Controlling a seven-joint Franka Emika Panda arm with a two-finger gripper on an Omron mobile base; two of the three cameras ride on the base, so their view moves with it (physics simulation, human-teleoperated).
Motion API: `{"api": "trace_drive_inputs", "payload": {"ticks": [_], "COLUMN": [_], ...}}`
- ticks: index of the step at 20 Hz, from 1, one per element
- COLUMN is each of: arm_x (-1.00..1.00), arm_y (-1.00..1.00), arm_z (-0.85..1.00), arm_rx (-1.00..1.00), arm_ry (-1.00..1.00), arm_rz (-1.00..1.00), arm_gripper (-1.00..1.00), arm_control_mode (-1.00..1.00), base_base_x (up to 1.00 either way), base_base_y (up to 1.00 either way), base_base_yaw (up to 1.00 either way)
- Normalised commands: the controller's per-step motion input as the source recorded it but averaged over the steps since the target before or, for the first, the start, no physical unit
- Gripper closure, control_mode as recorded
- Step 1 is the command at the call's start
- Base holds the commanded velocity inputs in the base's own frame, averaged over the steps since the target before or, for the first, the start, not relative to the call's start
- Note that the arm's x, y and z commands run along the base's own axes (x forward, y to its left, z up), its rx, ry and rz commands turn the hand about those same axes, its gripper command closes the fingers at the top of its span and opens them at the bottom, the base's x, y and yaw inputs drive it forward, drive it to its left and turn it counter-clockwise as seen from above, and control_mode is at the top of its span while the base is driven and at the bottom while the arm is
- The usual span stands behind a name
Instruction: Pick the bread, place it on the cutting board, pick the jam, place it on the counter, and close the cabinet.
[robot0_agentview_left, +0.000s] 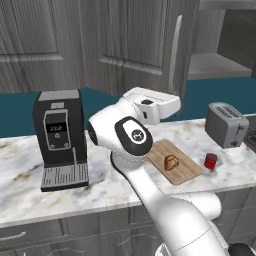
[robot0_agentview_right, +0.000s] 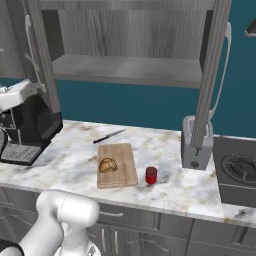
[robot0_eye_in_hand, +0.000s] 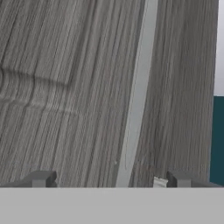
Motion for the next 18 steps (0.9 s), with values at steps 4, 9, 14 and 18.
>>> {"api": "trace_drive_inputs", "payload": {"ticks": [4,9,14,18], "arm_x": [0.28,0.28,0.37,0.37], "arm_y": [-0.63,-0.69,-0.65,-0.63], "arm_z": [0.0,0.0,0.0,0.0], "arm_rx": [0.02,0.03,0.04,0.06], "arm_ry": [0.02,0.02,0.03,0.02], "arm_rz": [0.0,0.0,0.04,0.11], "arm_gripper": [-1.0,-1.0,-1.0,-1.0], "arm_control_mode": [-1.0,-1.0,-1.0,-1.0], "base_base_x": [0.0,0.0,0.0,0.0], "base_base_y": [0.0,0.0,0.0,0.0], "base_base_yaw": [0.0,0.0,0.0,0.0]}}
